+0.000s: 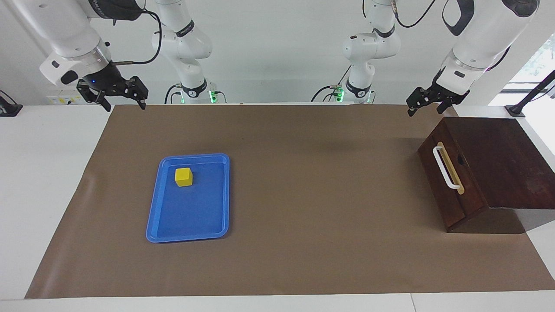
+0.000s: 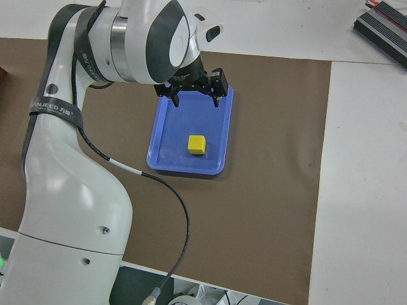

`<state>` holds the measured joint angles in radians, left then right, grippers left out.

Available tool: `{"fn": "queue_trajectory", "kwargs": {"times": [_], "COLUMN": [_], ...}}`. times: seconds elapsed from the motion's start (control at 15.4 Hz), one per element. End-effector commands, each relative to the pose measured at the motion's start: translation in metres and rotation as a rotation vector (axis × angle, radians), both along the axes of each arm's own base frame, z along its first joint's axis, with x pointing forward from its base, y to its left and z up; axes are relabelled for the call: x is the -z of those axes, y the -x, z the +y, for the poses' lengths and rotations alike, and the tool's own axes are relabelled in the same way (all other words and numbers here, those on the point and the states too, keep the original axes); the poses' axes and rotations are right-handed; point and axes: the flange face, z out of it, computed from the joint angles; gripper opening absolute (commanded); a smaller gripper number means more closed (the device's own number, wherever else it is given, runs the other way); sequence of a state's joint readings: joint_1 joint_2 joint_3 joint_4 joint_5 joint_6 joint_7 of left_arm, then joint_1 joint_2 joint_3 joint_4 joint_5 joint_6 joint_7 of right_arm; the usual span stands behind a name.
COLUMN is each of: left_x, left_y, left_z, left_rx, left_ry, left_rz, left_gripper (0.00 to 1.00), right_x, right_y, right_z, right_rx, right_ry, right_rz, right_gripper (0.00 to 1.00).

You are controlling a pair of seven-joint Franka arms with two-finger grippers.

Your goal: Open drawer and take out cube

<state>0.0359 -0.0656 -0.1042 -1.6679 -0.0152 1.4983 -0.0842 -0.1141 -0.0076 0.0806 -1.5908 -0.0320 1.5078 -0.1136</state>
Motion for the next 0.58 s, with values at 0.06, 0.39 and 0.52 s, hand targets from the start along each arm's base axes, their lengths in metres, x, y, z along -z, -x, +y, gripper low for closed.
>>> {"fn": "queue_trajectory", "kwargs": {"times": [0.06, 0.39, 0.52], "left_x": [-0.0048, -0.0048, -0.0048], "left_y": [0.0067, 0.0067, 0.0067], "left_z": [0.0031, 0.0031, 0.0031], "left_rx": [0.007, 0.007, 0.007], "left_ry": [0.002, 0.002, 0.002], "left_rz": [0.002, 0.002, 0.002], "left_gripper": [1.00, 1.00, 1.00], "right_x": [0.0032, 0.0037, 0.0053], "right_y": [-0.0018, 0.0026, 0.0036], "right_z": [-0.0113, -0.0152, -0.0167], "right_rx": [0.003, 0.021, 0.024], "right_ry": [0.001, -0.016, -0.018], "right_rz": [-0.006, 0.022, 0.034], "right_gripper": [1.00, 1.00, 1.00]}}
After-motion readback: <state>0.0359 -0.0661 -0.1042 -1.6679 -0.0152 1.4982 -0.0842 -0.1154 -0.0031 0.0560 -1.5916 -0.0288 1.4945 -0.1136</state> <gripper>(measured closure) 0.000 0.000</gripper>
